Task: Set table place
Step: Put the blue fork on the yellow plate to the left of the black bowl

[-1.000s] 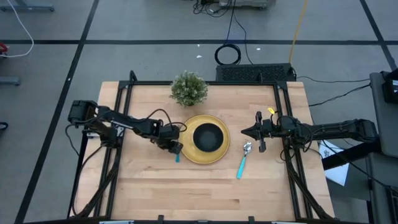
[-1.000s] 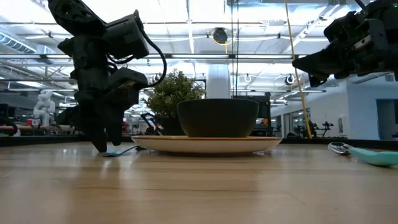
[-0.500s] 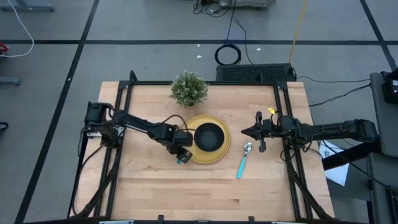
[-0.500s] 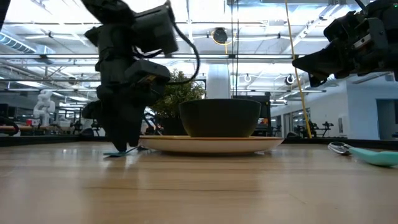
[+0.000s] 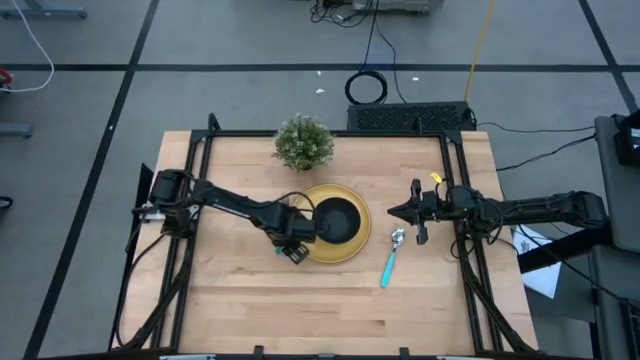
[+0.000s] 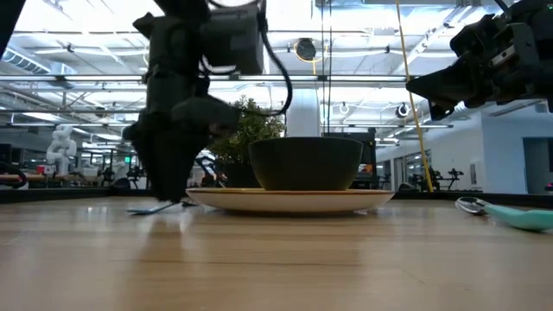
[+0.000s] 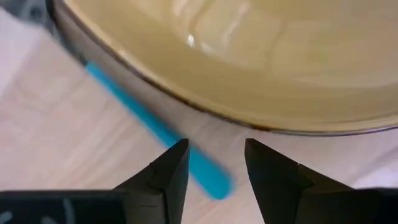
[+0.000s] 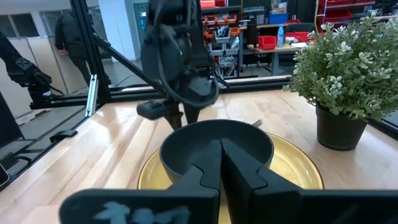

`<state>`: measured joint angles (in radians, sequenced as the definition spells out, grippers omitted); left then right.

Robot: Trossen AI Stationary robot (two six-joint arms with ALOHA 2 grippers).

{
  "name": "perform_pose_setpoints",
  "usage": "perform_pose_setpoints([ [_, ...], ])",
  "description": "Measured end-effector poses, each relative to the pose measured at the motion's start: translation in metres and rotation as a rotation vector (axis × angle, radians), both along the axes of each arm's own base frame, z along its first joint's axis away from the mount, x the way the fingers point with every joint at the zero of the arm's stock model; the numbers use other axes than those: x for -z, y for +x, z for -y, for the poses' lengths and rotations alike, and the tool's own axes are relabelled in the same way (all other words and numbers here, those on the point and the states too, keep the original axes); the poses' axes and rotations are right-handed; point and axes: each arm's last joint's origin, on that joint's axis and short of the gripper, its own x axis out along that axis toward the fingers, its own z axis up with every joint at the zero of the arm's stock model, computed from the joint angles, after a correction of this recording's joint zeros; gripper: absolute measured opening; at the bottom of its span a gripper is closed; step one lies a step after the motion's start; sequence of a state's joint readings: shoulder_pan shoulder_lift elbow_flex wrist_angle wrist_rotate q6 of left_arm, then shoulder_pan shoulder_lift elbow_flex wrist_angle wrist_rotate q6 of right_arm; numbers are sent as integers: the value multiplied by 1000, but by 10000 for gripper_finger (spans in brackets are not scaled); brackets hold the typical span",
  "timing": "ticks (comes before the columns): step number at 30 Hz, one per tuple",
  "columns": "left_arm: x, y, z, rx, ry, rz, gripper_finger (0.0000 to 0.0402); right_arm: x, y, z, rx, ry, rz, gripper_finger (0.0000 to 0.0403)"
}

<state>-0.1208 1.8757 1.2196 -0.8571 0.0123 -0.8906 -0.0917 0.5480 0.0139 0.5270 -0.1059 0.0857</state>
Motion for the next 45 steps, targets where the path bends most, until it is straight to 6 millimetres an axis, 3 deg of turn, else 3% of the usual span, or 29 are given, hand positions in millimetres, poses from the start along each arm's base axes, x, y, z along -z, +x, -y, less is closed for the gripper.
perform_pose_setpoints([
  [19, 7, -7, -2, -3, 71, -56, 161, 0, 0, 0, -1, 11, -2, 0],
  [26, 6, -13, -11, -20, 132, -126, 161, 0, 0, 0, -2, 15, -2, 0],
  [45, 16, -13, -15, -73, 68, -71, 161, -1, 0, 0, -2, 17, 4, 0],
])
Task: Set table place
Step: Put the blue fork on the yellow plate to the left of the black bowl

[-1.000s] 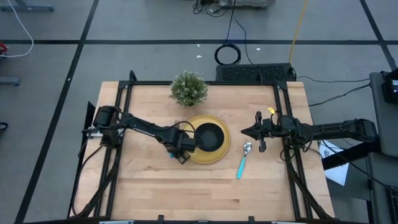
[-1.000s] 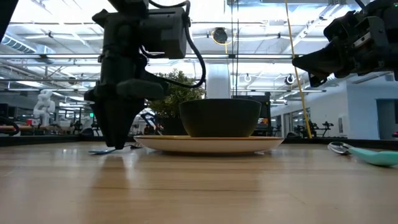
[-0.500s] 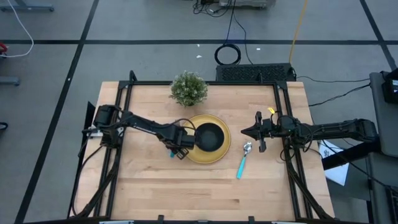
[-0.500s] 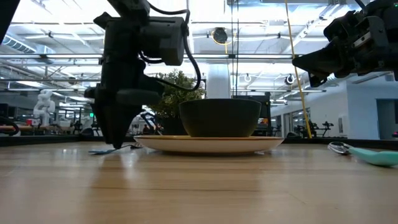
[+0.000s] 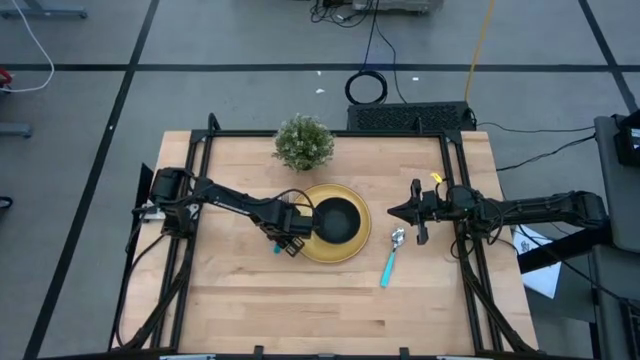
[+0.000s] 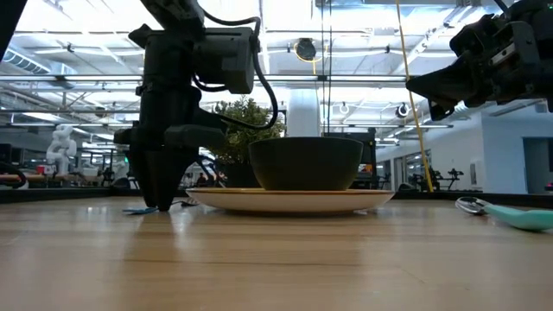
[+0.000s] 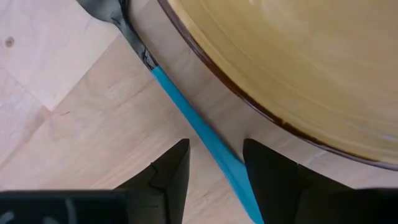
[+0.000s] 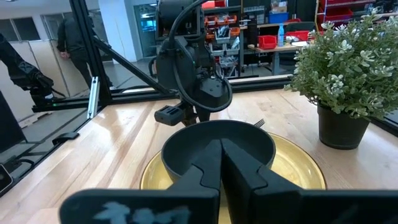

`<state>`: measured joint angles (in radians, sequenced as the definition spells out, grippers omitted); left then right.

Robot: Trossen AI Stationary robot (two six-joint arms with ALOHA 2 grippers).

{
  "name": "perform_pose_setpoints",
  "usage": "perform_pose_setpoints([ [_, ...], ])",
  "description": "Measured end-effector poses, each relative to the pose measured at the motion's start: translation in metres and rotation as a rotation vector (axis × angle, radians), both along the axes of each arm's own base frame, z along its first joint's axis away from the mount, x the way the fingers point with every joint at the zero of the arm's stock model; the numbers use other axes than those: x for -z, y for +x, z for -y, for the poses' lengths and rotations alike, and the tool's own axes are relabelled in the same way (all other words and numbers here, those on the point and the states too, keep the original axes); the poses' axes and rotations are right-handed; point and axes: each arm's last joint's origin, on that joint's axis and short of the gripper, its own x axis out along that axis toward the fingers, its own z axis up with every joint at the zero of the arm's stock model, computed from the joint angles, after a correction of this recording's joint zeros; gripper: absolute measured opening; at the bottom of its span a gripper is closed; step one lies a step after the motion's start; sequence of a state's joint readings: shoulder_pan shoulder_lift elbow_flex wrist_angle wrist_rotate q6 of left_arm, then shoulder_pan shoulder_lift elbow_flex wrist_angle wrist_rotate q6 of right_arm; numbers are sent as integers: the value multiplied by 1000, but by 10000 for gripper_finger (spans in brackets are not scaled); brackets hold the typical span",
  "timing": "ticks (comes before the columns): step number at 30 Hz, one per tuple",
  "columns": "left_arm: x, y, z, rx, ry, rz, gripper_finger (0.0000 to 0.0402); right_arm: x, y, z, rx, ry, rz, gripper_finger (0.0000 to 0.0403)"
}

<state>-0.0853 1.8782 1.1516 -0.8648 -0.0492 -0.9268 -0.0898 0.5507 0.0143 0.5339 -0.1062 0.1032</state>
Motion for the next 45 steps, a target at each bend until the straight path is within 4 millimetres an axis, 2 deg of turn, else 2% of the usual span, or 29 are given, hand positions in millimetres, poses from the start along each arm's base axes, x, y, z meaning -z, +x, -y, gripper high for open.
perform_pose_setpoints([
  [4, 9, -3, 0, -4, -35, 28, 142, 0, 0, 0, 0, 2, 0, 0],
  [9, 21, -11, 0, -28, -66, 49, 86, 0, 0, 0, 0, 8, 0, 0],
  [15, 22, -11, -1, 5, -79, 51, 31, 0, 0, 0, 0, 9, 0, 0],
  [24, 19, -12, -2, 15, -27, 62, 15, 0, 0, 0, 0, 9, 0, 0],
  [27, 13, -14, -2, 10, 17, 84, 15, 0, 0, 0, 0, 9, 0, 0],
  [31, -4, -21, -8, -2, 167, 121, 1, 0, 0, 0, 0, 9, 0, 0],
  [35, -33, -27, -10, -11, 225, 213, 2, 0, 0, 0, 0, 9, 0, 0],
  [40, -56, -34, -8, -16, 285, 299, 2, 0, 0, 0, 0, 9, 0, 0],
  [45, -64, -37, -7, -7, 290, 324, 2, -1, 0, 0, 0, 8, 12, 0],
])
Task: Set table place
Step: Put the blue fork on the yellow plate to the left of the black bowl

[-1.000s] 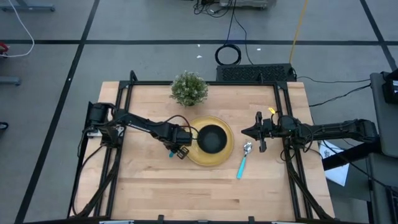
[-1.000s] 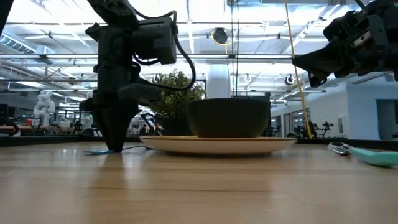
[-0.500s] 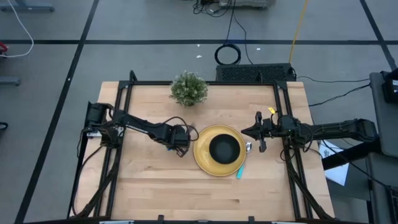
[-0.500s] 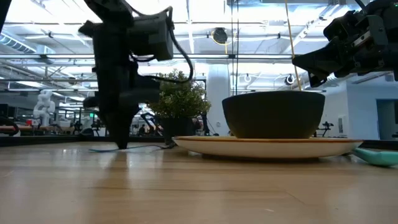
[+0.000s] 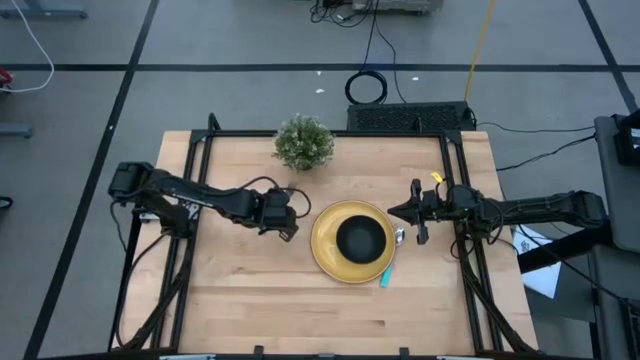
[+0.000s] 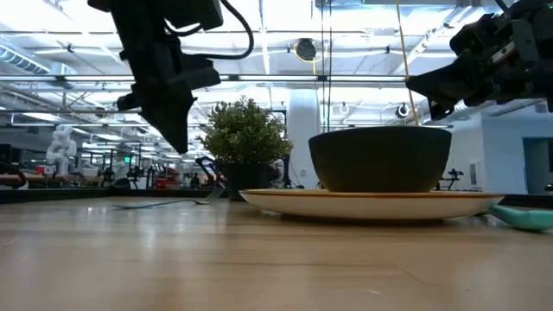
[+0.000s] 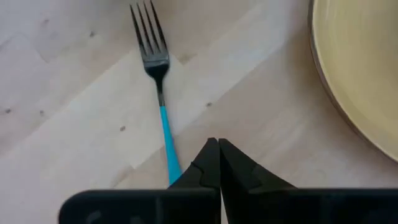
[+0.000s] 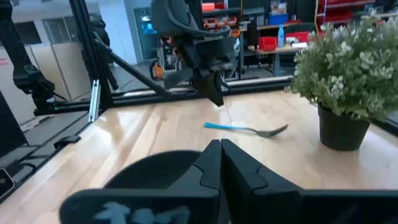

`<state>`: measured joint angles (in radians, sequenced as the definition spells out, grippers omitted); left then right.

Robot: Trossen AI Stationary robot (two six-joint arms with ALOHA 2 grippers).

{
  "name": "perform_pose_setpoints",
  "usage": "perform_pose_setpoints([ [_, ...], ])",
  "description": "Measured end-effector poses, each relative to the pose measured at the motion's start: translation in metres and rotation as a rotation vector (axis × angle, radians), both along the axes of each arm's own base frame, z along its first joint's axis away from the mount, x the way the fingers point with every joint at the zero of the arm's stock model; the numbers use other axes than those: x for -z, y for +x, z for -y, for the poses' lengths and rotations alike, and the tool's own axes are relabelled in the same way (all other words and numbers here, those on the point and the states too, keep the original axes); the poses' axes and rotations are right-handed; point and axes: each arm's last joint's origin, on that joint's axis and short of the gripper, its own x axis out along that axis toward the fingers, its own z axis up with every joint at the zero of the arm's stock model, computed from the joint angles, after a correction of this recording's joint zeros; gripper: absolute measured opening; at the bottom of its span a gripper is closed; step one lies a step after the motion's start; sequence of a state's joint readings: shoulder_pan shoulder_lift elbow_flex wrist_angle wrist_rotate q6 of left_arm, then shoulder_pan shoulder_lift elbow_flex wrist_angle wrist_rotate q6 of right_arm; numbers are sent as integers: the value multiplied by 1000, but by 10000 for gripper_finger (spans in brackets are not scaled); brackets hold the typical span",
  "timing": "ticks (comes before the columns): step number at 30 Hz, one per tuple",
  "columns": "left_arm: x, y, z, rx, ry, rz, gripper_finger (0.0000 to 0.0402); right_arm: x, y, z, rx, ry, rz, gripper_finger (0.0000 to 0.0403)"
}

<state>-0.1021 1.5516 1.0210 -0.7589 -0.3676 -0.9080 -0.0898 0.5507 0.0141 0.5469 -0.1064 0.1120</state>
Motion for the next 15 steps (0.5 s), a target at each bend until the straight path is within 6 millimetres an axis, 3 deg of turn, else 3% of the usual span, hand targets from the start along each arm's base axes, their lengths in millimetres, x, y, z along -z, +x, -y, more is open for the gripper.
perform_pose_setpoints([
  [15, 4, 2, -4, 24, -46, -28, 1, 0, 0, 0, 0, 0, 1, 0],
])
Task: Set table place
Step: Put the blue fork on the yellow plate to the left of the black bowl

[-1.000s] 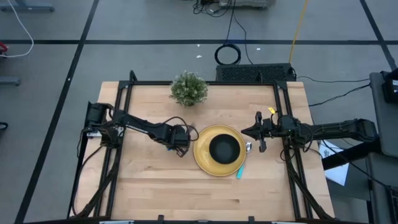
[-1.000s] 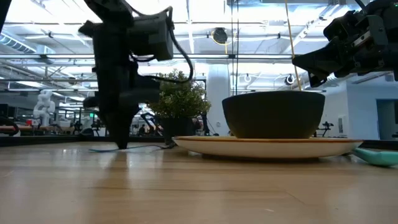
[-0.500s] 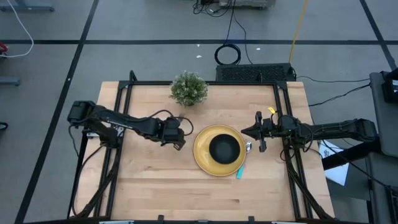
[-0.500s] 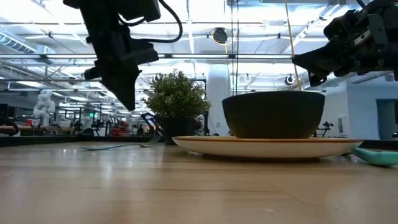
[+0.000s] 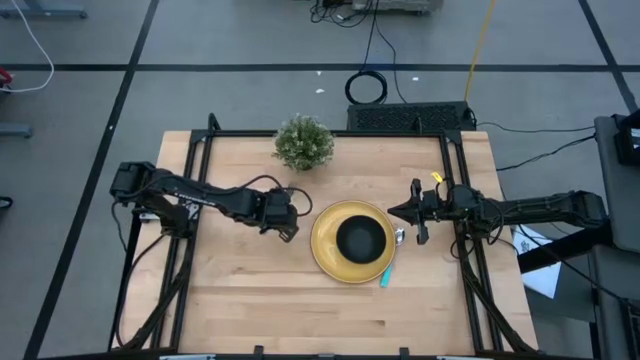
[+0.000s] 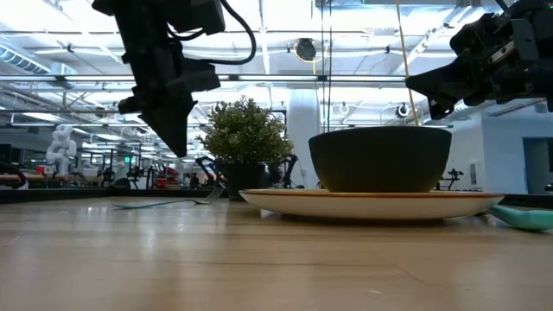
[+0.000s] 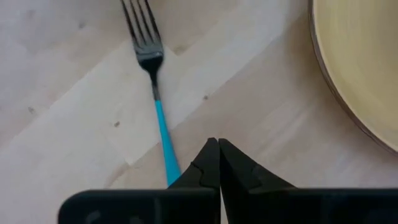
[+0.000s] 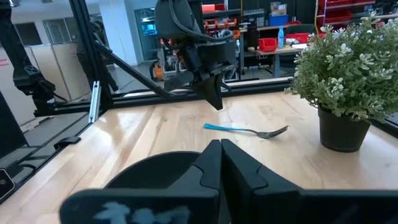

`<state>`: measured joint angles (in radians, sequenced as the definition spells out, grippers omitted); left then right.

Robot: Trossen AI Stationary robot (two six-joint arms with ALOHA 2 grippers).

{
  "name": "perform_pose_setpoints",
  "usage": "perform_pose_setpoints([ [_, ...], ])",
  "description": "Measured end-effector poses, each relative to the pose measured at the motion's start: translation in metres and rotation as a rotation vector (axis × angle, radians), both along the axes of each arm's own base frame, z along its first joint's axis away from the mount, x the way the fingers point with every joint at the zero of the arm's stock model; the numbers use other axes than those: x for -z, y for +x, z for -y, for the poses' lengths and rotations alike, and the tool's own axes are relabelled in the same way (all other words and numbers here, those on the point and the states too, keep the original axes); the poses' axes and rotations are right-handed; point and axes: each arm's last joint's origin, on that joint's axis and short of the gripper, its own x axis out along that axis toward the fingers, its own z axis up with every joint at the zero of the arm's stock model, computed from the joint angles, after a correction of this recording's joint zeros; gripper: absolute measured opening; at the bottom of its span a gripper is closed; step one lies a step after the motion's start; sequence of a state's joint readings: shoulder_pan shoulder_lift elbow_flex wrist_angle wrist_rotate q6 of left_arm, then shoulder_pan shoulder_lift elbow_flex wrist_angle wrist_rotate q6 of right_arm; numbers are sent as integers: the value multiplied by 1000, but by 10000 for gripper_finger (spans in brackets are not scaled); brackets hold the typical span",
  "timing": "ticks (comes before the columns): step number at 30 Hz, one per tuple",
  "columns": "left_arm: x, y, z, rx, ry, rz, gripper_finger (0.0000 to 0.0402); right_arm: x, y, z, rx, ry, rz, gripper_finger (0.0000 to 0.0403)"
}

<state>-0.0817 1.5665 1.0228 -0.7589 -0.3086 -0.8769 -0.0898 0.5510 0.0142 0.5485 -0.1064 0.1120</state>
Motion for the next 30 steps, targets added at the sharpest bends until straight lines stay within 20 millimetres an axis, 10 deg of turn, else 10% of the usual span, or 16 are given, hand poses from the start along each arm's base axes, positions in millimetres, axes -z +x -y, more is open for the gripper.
perform_pose_setpoints([
  [8, 5, 0, -8, 50, -10, -66, 34, 0, 0, 0, 0, 8, 0, 0],
  [23, 58, 8, -33, 40, -111, -319, 255, 1, 0, 0, 0, 8, -5, 0],
  [30, 58, 7, -39, 50, -118, -327, 290, 0, 0, 0, 0, 8, -4, 0],
])
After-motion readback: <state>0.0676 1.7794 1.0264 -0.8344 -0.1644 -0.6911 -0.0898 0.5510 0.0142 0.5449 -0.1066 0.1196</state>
